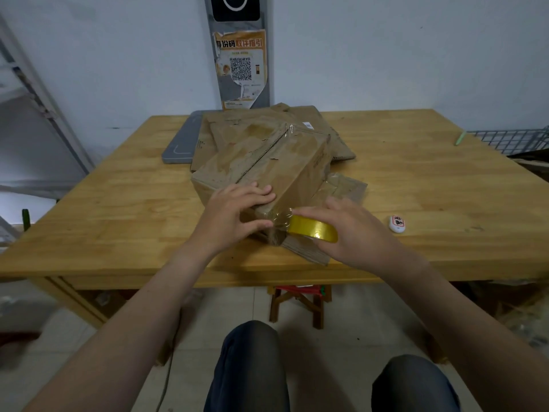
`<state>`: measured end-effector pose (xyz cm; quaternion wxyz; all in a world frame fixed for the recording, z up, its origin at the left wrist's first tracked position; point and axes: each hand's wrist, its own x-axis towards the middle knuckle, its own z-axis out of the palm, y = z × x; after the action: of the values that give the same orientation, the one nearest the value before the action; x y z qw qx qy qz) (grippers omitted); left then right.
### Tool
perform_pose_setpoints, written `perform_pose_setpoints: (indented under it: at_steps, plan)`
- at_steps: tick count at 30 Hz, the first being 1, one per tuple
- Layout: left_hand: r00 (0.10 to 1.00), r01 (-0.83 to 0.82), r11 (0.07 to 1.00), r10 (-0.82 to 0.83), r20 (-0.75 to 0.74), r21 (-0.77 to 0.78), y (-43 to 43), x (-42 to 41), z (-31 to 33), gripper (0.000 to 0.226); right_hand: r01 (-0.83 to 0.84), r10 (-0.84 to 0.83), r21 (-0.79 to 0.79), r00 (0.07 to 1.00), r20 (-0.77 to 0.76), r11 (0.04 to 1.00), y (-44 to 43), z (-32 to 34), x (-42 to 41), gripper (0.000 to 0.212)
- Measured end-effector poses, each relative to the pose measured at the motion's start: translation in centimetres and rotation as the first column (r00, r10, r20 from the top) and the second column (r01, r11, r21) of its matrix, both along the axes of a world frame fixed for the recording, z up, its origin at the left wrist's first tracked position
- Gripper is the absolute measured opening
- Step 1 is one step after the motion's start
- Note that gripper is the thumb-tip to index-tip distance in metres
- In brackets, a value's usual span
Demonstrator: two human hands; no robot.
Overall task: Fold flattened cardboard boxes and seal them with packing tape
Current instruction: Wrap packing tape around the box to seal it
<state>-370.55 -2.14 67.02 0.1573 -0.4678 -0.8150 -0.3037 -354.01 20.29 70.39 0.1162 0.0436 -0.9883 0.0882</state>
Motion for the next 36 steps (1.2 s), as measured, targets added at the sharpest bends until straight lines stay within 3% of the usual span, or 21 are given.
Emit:
perform_pose_setpoints:
  at_steps: [4, 9, 15, 24, 28, 31, 33, 36]
  plan:
    - [0.983, -0.178, 0.984, 0.179, -0.034, 0.03, 1.5, 2.1, -0.5, 0.046, -0.032, 0.033, -0.04, 0.999, 0.029, 0.999, -0.1, 0.0, 0.2, 0.075]
    - [0.933, -0.35, 0.925, 0.359, -0.037, 0.147, 4.0, 3.5, -1.1, 0.041, -0.015, 0.015, -0.306, 1.0, -0.004, 0.952, 0.4, -0.4, 1.1, 0.08]
    - [0.924, -0.364, 0.916, 0.377, -0.058, 0.167, 4.3, 3.6, -1.3, 0.037, 0.005, 0.007, -0.285, 0.999, 0.039, 0.959, 0.8, -1.2, 1.9, 0.071]
    - [0.917, -0.393, 0.901, 0.399, 0.001, 0.182, 4.7, 4.2, -1.2, 0.038, -0.004, 0.036, -0.253, 0.992, 0.12, 0.967, 0.1, -0.8, 2.2, 0.089]
    - [0.916, -0.394, 0.898, 0.401, 0.003, 0.194, 4.6, 4.3, -1.2, 0.04, 0.03, 0.014, -0.305, 0.99, 0.139, 0.952, 0.5, -0.1, 2.1, 0.07]
    - [0.916, -0.394, 0.898, 0.401, 0.002, 0.195, 4.6, 4.2, -1.3, 0.04, 0.202, -0.205, -0.246, 0.979, 0.011, 0.948, 2.3, -0.1, 2.1, 0.053]
    - [0.916, -0.395, 0.895, 0.402, 0.008, 0.206, 4.7, 4.2, -1.2, 0.04, 0.421, -0.426, -0.109, 0.904, -0.027, 0.901, 4.0, -0.4, 2.0, 0.041]
    - [0.914, -0.401, 0.89, 0.405, 0.028, 0.217, 4.8, 4.4, -1.2, 0.041, 0.589, -0.591, 0.053, 0.797, 0.125, 0.806, 7.2, -1.6, 1.7, 0.041]
